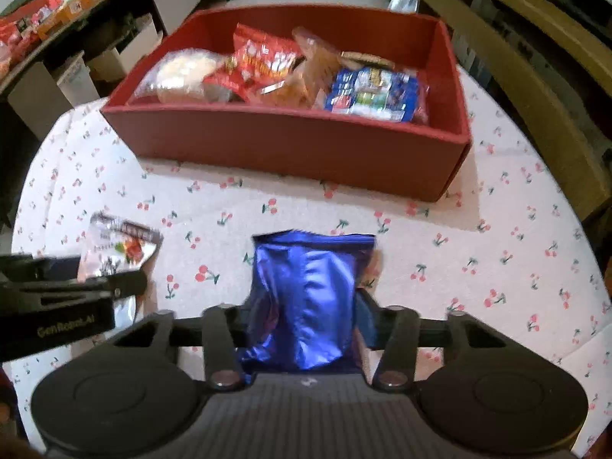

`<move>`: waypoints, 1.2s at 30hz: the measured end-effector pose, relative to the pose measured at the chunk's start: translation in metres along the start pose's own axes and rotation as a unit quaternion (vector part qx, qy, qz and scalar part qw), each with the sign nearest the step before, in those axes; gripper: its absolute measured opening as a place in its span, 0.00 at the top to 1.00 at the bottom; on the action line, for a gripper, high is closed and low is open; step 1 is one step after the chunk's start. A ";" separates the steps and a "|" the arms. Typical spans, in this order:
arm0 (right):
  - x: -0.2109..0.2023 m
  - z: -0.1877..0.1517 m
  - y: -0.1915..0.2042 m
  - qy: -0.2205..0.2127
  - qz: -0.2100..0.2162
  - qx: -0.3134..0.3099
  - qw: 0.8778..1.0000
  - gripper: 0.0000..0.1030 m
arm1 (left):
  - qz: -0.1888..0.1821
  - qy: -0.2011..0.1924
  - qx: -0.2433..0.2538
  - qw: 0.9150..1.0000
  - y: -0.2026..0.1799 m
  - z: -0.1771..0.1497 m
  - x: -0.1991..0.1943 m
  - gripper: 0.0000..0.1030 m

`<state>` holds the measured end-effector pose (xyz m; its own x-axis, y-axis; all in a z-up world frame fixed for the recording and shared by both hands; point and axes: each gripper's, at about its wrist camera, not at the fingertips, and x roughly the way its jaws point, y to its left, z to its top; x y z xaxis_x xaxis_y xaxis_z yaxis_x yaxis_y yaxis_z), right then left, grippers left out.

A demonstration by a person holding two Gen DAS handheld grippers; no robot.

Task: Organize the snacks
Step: 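Lift the white packet and blue foil packet and carry them toward the red box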

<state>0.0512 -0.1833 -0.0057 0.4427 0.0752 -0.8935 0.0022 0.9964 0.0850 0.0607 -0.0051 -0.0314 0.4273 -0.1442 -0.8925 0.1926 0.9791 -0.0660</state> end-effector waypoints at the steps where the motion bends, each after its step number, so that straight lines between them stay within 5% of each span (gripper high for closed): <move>1: -0.002 0.001 -0.002 -0.002 0.003 0.004 1.000 0.66 | 0.001 0.001 0.001 1.000 0.000 -0.001 -0.001 0.45; 3: -0.002 0.002 -0.006 0.004 0.010 0.013 1.000 0.77 | 0.002 0.002 0.002 1.000 0.000 -0.004 -0.002 0.45; 8: -0.006 0.003 -0.017 0.008 0.026 0.037 0.999 0.74 | -0.006 -0.001 -0.003 1.000 -0.001 -0.006 -0.008 0.45; 10: -0.006 0.004 -0.023 0.019 0.033 0.059 0.998 0.58 | -0.010 -0.003 -0.002 1.000 -0.002 -0.006 -0.010 0.45; 12: -0.006 0.004 -0.024 0.015 0.041 0.068 0.997 0.53 | -0.015 -0.002 -0.005 1.000 -0.001 -0.005 -0.010 0.45; 16: -0.005 0.006 -0.007 0.017 0.048 0.039 0.998 0.18 | -0.028 0.001 -0.012 1.000 0.003 -0.005 -0.011 0.44; 21: 0.009 0.002 0.019 0.040 0.045 -0.012 0.998 0.14 | -0.035 0.009 -0.019 0.999 0.008 -0.005 -0.009 0.43; 23: 0.013 -0.003 0.023 0.032 0.021 -0.027 0.999 0.15 | -0.034 0.014 -0.019 0.999 0.010 -0.006 -0.007 0.43; 27: 0.007 -0.006 0.016 0.022 0.016 -0.023 0.999 0.33 | -0.038 0.019 -0.008 0.999 0.009 -0.008 -0.005 0.33; 28: 0.004 -0.007 0.013 0.018 0.013 -0.020 1.000 0.49 | -0.038 0.019 -0.008 0.999 0.008 -0.009 -0.005 0.34; 31: -0.004 -0.006 0.003 0.006 0.007 -0.004 1.000 0.67 | -0.032 0.019 -0.003 0.999 0.006 -0.009 -0.006 0.42; 36: -0.005 -0.004 -0.011 0.016 0.037 0.026 0.999 0.70 | -0.038 0.018 -0.009 0.999 0.008 -0.009 -0.008 0.58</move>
<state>0.0455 -0.1942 -0.0035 0.4149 0.1512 -0.8972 0.0171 0.9846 0.1738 0.0514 0.0049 -0.0290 0.3793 -0.2138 -0.9002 0.2075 0.9678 -0.1424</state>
